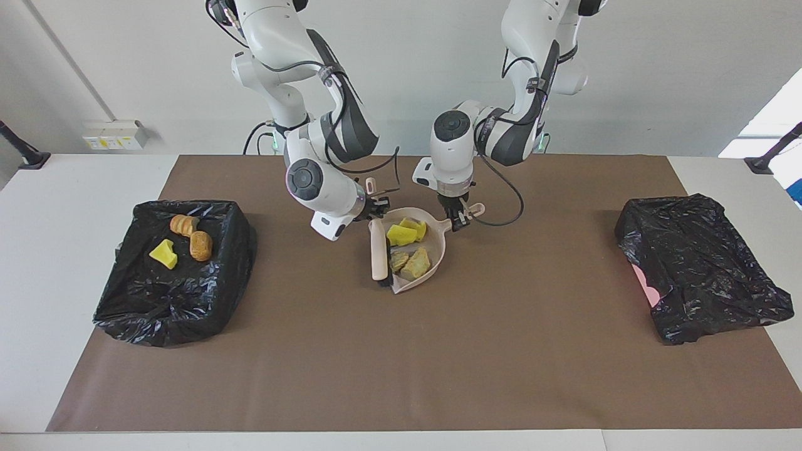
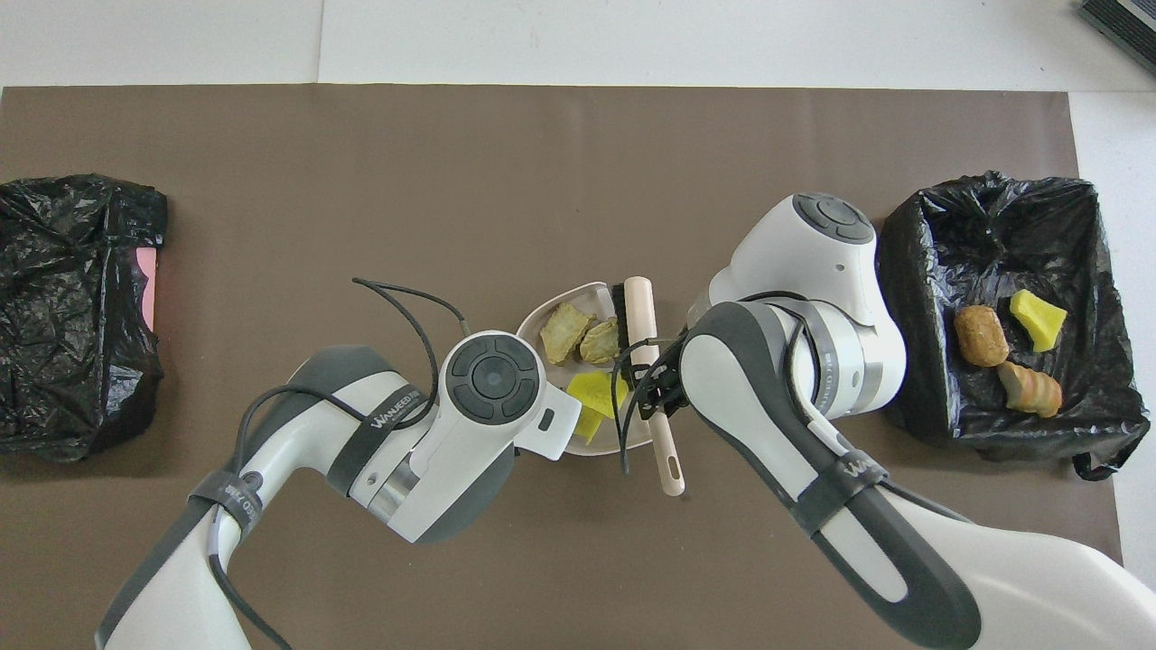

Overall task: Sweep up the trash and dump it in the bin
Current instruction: 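Sweep the trash into the dustpan with the brush in the right gripper, then carry the dustpan to the black bag while the right gripper drops the brush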

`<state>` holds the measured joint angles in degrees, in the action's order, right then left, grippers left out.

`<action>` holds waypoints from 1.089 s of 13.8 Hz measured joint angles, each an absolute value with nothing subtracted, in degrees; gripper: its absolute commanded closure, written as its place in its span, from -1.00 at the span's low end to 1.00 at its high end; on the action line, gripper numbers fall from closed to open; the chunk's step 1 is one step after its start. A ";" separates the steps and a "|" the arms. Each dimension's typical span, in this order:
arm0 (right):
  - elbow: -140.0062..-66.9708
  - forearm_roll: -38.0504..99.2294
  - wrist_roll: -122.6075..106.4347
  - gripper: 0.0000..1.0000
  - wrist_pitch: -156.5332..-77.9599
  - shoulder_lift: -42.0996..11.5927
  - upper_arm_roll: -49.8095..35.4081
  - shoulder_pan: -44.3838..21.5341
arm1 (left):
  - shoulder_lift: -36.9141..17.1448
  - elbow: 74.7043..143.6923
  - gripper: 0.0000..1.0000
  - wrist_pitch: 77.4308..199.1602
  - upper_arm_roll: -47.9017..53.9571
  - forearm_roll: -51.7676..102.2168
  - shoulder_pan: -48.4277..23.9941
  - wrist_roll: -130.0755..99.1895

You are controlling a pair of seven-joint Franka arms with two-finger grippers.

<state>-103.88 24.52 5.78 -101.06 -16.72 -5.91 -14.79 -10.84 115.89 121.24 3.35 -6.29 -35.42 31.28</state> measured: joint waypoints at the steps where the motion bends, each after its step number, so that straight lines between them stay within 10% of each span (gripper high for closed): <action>1: -102.78 23.94 5.76 1.00 -99.09 -16.12 -5.73 -14.35 | -10.84 115.90 1.00 121.26 3.29 -6.29 -35.30 31.30; 15: -115.78 12.38 29.47 1.00 -94.11 -0.04 -6.50 -27.03 | -8.01 115.37 1.00 121.56 2.12 -6.29 -28.91 39.77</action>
